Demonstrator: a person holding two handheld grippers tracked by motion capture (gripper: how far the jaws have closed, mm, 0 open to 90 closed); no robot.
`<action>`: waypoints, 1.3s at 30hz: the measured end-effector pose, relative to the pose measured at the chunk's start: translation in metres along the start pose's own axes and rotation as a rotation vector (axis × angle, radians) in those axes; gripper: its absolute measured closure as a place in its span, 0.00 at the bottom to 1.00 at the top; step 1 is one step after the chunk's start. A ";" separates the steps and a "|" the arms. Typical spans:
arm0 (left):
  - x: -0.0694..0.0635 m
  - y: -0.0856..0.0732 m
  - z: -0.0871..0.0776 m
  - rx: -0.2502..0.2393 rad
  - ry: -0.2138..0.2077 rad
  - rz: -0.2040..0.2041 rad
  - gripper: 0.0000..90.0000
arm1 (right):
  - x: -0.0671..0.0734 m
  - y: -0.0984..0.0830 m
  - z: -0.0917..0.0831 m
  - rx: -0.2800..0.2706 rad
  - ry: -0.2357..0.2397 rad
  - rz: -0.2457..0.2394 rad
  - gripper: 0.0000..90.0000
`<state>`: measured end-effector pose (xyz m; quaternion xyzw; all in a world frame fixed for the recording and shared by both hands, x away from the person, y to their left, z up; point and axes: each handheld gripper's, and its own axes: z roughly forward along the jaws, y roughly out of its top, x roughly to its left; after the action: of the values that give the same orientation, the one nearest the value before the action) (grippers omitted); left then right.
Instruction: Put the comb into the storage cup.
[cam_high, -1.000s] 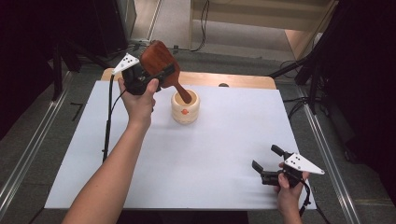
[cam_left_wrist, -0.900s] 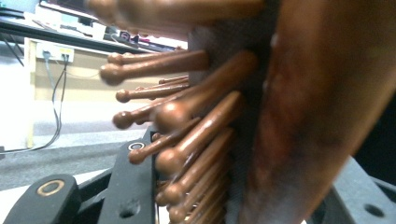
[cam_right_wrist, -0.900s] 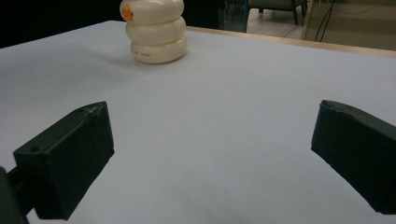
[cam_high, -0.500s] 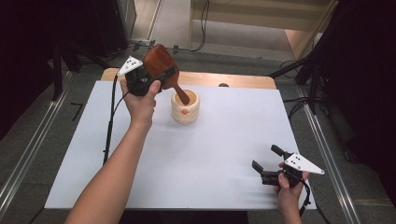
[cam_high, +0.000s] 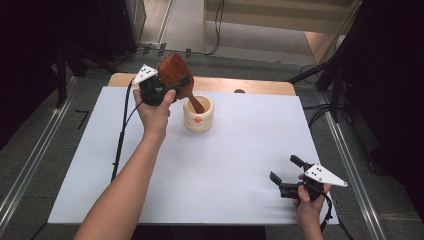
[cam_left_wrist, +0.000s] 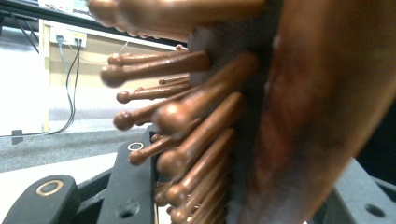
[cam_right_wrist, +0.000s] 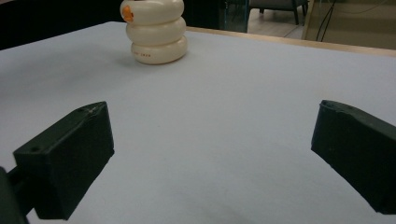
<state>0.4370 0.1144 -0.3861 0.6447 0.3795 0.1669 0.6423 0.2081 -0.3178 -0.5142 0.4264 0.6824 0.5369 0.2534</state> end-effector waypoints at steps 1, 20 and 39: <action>0.001 -0.001 0.000 0.003 0.001 0.001 0.60 | 0.000 0.000 0.000 0.000 -0.001 0.001 0.00; 0.002 -0.020 0.008 0.019 0.011 -0.004 0.60 | 0.000 0.000 0.000 0.002 0.000 0.000 0.00; 0.003 -0.039 0.017 0.051 0.040 -0.031 0.60 | -0.001 0.000 0.000 0.005 0.001 0.002 0.00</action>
<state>0.4401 0.1007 -0.4266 0.6514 0.4060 0.1602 0.6206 0.2086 -0.3180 -0.5143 0.4274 0.6835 0.5356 0.2515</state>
